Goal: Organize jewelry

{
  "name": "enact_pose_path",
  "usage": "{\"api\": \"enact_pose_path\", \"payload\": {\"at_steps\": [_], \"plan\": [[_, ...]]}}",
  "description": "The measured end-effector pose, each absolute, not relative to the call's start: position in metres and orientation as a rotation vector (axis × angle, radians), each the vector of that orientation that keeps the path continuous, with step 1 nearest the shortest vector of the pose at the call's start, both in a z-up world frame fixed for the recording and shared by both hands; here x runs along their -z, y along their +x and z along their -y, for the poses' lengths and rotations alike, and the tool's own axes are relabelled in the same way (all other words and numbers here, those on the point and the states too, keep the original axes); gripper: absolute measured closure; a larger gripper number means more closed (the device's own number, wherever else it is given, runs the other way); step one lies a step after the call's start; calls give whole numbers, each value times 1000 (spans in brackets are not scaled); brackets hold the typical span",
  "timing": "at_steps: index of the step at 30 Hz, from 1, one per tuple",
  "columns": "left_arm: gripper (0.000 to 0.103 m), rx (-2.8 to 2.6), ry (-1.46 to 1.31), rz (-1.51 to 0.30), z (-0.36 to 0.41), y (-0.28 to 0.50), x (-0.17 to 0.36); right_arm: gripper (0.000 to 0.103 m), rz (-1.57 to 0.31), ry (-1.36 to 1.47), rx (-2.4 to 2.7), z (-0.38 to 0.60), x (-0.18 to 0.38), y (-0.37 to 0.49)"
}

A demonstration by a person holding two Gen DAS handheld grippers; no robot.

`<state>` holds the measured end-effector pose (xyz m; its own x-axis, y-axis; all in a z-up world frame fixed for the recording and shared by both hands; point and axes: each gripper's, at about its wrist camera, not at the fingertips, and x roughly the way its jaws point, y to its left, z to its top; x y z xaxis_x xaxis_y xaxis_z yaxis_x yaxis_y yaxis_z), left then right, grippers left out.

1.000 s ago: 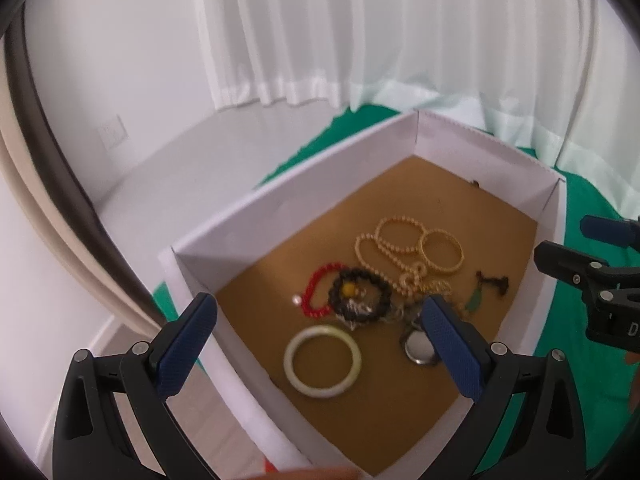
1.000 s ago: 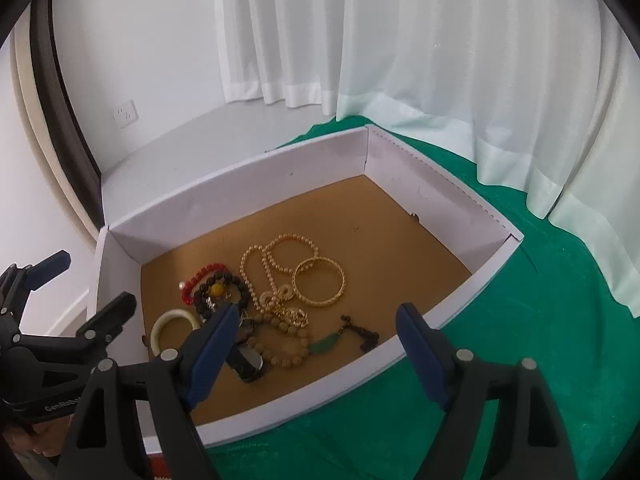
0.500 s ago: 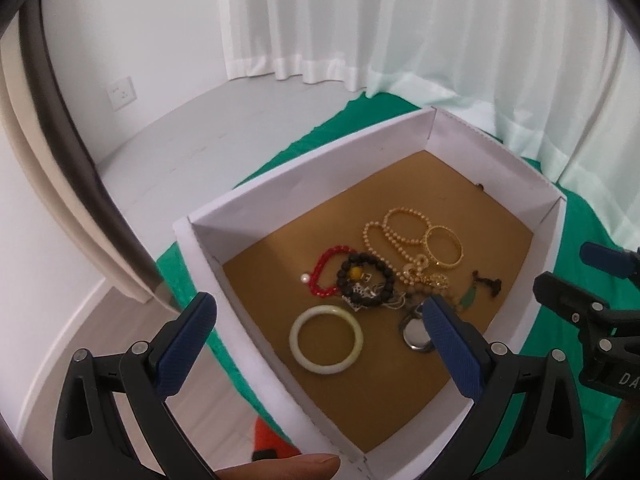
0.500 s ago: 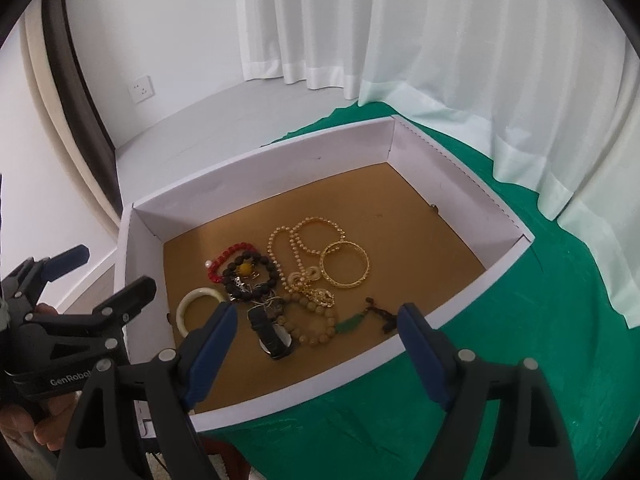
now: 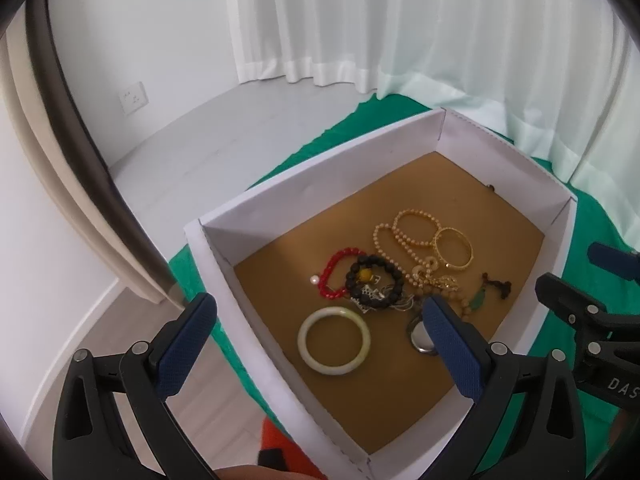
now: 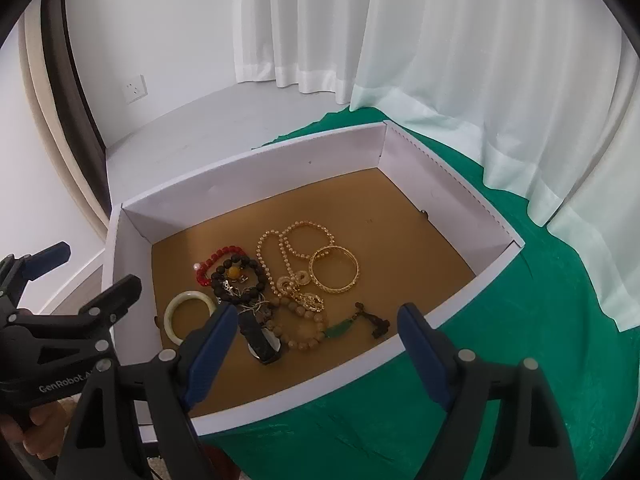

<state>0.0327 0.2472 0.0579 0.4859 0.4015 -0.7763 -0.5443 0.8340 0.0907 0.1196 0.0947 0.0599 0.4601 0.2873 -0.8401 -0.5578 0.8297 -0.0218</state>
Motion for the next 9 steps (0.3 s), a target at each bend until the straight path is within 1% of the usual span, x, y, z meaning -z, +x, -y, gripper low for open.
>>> {"api": "enact_pose_path", "payload": {"at_steps": [9], "plan": [[1,-581,-180,-861,-246,29,-58,19,-960,-321,-531,-94,-57,118]]}}
